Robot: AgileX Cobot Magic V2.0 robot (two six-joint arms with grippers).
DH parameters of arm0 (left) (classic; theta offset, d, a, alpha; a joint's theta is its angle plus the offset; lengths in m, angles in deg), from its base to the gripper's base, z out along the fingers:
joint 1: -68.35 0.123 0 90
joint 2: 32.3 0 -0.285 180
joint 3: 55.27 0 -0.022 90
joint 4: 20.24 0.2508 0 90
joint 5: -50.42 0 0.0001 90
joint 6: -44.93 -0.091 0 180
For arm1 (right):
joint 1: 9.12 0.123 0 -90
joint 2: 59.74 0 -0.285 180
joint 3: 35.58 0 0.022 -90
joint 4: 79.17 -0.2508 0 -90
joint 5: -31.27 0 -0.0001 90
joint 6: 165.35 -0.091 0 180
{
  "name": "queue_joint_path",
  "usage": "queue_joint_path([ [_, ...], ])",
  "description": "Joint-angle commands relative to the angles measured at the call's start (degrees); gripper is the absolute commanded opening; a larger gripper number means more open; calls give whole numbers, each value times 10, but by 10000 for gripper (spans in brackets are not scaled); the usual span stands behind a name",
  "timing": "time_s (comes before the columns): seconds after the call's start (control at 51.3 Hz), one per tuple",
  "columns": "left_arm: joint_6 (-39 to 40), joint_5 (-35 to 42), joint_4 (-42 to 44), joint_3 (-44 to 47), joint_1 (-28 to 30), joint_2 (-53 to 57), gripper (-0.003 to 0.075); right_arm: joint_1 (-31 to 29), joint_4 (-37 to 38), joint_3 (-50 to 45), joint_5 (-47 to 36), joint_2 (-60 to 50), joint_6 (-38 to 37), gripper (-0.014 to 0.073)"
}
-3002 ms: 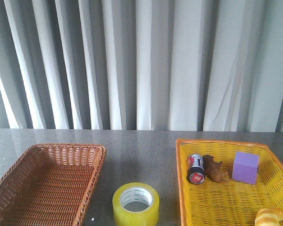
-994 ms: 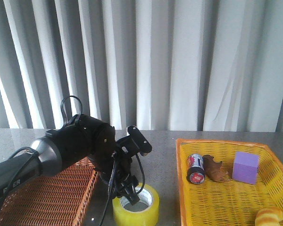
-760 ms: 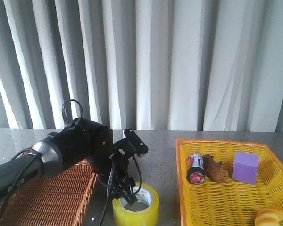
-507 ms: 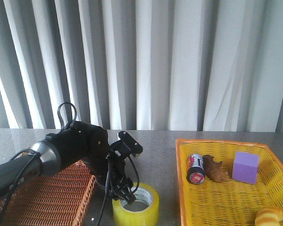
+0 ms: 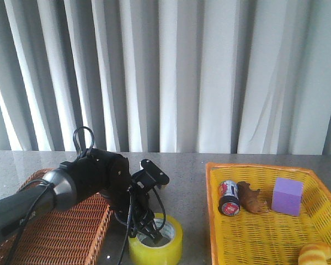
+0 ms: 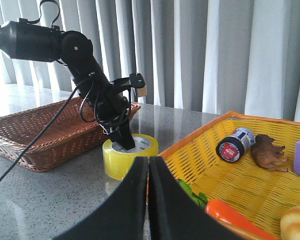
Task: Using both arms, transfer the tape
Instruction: 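Move the left gripper over the tape roll and grasp its rim, then lift the tape with the left gripper and lower it into the brown basket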
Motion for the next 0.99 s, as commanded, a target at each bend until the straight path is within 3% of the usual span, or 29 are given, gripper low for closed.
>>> queue_joint_path([
  [0.0,1,31,4,-17,1,33,71,-1,-3,15,-34,13,0,-6],
  [0.097,3,35,4,-17,1,34,-9,-1,-3,15,-34,13,0,-6],
  [0.39,18,42,-19,-19,1,80,-8,-1,-3,15,-34,13,3,-6],
  [0.702,23,75,-18,-21,10,218,-8,-1,-3,15,-33,13,3,-6],
  [0.838,56,54,-14,-20,51,267,-8,-1,-3,15,-32,13,3,-6],
  [0.975,64,15,-14,-5,127,285,-8,-1,-3,15,-22,13,3,-6],
])
